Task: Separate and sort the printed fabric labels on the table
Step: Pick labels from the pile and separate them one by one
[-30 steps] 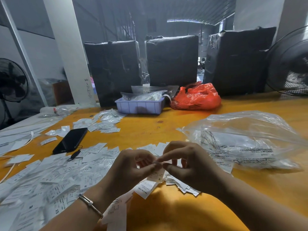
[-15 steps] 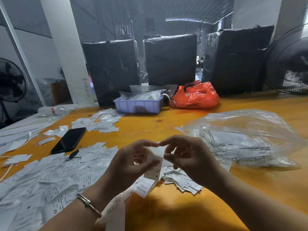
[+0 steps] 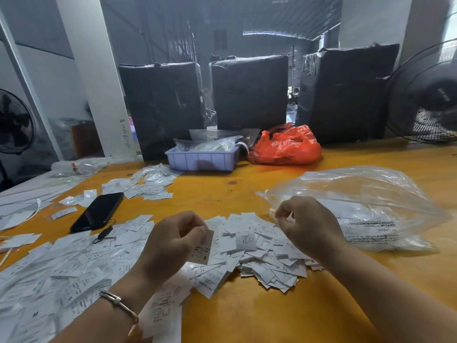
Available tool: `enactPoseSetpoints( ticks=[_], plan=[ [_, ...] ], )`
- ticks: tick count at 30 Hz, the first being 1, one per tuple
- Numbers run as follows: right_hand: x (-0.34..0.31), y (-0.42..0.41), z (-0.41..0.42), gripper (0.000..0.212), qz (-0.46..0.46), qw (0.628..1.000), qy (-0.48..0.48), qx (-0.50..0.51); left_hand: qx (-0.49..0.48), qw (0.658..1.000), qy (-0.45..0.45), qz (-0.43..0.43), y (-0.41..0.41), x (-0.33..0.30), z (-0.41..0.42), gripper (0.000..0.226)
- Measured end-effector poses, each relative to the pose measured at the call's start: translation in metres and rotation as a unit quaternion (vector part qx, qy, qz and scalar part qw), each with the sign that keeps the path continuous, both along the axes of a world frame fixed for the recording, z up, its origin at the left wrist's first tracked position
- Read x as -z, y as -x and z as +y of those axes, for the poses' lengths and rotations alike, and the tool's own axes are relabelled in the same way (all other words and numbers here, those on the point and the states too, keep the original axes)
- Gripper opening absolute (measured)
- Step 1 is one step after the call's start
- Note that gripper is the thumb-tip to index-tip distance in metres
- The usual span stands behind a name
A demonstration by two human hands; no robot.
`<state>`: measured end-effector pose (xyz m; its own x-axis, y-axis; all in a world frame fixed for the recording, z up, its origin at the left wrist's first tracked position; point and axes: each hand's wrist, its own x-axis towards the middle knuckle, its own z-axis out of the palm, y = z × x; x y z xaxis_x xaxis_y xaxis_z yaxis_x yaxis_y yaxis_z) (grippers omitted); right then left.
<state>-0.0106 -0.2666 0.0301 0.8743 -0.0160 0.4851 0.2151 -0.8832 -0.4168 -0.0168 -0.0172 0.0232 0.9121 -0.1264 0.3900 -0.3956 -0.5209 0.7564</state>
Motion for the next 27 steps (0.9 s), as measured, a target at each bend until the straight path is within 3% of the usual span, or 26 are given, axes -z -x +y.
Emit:
enactPoseSetpoints(
  ticks=[6,13,21,27],
  plan=[
    [0.002,-0.011,-0.017,0.034,0.034,0.987,0.096,0.124,-0.111,0.990,-0.084,0.019,-0.008,0.005,0.009,0.020],
    [0.006,-0.022,-0.044,0.013,0.126,0.948,0.186,0.224,-0.237,0.945,-0.222,0.045,-0.011,0.005,0.020,0.019],
    [0.012,-0.030,-0.053,0.012,0.104,0.956,0.158,0.224,-0.231,0.942,-0.243,0.040,-0.006,0.000,0.012,0.025],
    [0.013,-0.031,-0.057,0.013,0.118,0.947,0.165,0.250,-0.159,0.969,-0.190,0.021,-0.008,0.006,0.008,0.028]
  ],
)
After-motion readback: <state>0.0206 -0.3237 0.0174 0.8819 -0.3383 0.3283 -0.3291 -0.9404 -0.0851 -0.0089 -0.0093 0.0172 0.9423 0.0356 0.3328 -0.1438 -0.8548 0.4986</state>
